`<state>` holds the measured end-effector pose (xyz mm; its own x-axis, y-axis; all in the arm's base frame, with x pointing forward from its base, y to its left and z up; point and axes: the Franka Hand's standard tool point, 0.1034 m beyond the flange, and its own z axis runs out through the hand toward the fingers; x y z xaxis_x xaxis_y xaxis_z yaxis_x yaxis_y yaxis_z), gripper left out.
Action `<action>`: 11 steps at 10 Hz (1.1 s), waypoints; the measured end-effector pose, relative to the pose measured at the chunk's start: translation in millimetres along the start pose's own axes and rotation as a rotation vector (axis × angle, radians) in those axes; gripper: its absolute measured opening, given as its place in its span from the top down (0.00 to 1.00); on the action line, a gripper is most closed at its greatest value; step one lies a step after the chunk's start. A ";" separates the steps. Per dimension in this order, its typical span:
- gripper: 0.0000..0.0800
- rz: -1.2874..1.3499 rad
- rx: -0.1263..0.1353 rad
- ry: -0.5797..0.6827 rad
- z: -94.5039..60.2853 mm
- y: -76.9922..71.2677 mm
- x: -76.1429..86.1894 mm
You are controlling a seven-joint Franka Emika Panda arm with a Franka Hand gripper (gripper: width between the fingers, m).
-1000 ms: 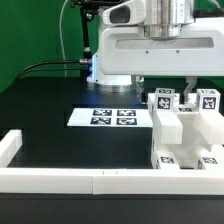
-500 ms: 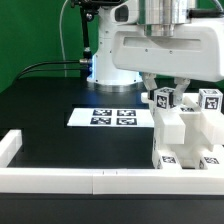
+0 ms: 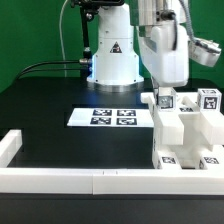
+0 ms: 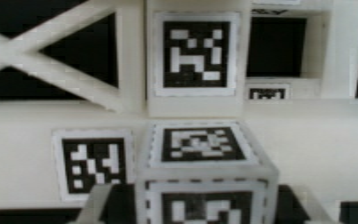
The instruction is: Assemble chair
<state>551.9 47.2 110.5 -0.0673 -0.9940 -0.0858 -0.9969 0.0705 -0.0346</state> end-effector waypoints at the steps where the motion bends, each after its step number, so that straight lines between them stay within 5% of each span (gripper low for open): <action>1: 0.65 0.029 -0.001 0.000 0.1 0.3 -0.5; 4: 0.52 0.033 -0.004 0.001 1.6 1.0 -0.9; 5: 0.35 -0.024 -0.006 0.005 1.8 1.4 -1.7; 6: 0.35 -0.143 -0.014 0.013 2.5 2.9 -6.2; 7: 0.22 -0.316 -0.016 0.017 3.3 4.0 -11.4; 11: 0.19 -0.753 -0.020 0.015 4.5 5.3 -16.3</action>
Offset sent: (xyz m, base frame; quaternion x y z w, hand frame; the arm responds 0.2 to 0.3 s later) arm 0.0000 0.0000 0.0000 0.0000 0.0000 0.0000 1.0000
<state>548.0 64.2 107.2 0.6326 -0.7738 -0.0325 -0.7740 -0.6302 -0.0609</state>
